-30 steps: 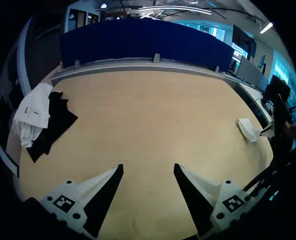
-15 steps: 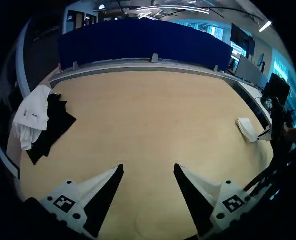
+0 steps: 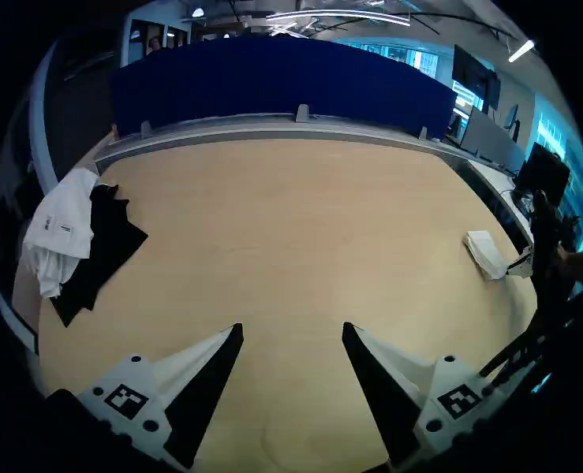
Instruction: Fold towel
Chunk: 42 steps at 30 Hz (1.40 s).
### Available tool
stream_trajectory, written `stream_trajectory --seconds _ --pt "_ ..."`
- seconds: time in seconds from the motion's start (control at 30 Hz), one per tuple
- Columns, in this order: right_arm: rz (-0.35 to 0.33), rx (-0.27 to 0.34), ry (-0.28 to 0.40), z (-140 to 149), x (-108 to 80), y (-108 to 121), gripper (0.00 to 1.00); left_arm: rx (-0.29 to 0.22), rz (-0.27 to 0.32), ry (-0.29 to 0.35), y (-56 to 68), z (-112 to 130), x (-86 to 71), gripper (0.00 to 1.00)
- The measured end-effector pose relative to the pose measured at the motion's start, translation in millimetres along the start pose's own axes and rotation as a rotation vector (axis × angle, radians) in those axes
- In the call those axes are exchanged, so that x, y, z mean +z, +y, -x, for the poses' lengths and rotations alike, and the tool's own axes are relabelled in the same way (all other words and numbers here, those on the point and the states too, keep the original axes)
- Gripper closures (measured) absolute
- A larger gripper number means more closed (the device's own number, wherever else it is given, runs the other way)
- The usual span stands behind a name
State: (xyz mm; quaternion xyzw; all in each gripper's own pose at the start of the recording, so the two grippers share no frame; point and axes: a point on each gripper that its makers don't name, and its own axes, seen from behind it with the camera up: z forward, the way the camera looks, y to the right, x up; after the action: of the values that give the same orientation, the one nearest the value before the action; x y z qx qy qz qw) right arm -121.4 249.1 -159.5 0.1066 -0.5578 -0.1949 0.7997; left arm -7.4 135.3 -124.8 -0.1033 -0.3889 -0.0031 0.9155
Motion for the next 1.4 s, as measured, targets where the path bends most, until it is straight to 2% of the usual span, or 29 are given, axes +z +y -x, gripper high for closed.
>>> stream_trajectory --seconds 0.17,0.33,0.57,0.8,1.1,1.4 --pt "0.015 0.006 -0.008 3.2 -1.7 3.6 0.76 0.002 0.003 -0.001 -0.7 -0.4 0.9 0.07" --pt "0.027 0.000 -0.021 7.5 -3.6 7.2 0.54 0.003 0.007 -0.001 -0.5 -1.0 0.7 0.07" --pt "0.040 -0.005 -0.021 9.4 -8.9 9.3 0.35 0.006 0.012 0.000 1.1 -2.1 -0.9 0.07" --pt "0.043 0.029 0.021 5.6 -22.4 9.9 0.00 0.002 0.018 0.004 1.2 -2.6 -1.3 0.07" --pt "0.031 0.085 0.107 -19.4 -36.9 4.0 0.00 0.014 0.024 0.005 0.3 -3.9 -0.4 0.07" --pt "-0.006 0.063 0.148 -49.5 -33.7 -20.2 0.00 0.011 0.027 0.010 -1.2 -5.1 -3.0 0.07"
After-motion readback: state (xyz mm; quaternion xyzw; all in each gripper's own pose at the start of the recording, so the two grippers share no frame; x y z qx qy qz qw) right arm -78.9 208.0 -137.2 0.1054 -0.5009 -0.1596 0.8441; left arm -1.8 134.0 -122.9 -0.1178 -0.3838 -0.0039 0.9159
